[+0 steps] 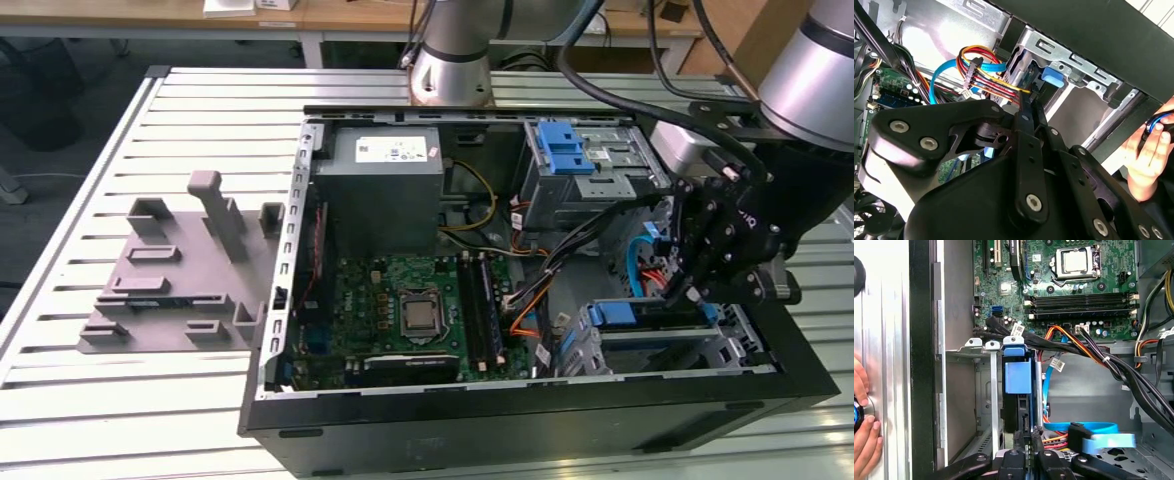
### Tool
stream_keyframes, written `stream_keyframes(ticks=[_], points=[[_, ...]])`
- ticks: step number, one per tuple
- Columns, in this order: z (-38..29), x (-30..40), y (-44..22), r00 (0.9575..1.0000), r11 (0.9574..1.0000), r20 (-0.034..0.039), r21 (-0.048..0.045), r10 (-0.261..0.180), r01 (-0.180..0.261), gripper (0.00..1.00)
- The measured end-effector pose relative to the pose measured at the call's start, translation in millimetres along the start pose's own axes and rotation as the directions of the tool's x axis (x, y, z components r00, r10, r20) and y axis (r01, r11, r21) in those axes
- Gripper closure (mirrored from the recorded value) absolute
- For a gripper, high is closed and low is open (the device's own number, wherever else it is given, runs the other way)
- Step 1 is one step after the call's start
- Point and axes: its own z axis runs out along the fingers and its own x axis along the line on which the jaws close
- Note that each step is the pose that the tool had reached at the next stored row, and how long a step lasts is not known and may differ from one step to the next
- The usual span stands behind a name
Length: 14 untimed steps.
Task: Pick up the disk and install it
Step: 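Insert the first disk wire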
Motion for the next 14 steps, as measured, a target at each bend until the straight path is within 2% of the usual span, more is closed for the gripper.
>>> stream_keyframes(ticks=[8, 10, 11, 14], points=[[0.3, 0.1, -0.1, 1.0000, 1.0000, -0.0001, -0.0002, 0.000, 0.000, 0.84], [0.4, 0.0, -0.1, 1.0000, 1.0000, 0.0001, -0.0001, 0.000, 0.000, 0.82], [0.4, 0.0, -0.2, 1.0000, 1.0000, 0.0001, -0.0001, 0.000, 0.000, 0.76], [-1.2, 0.2, -0.2, 1.0000, 1.0000, 0.0011, -0.0003, 0.000, 0.000, 0.76]])
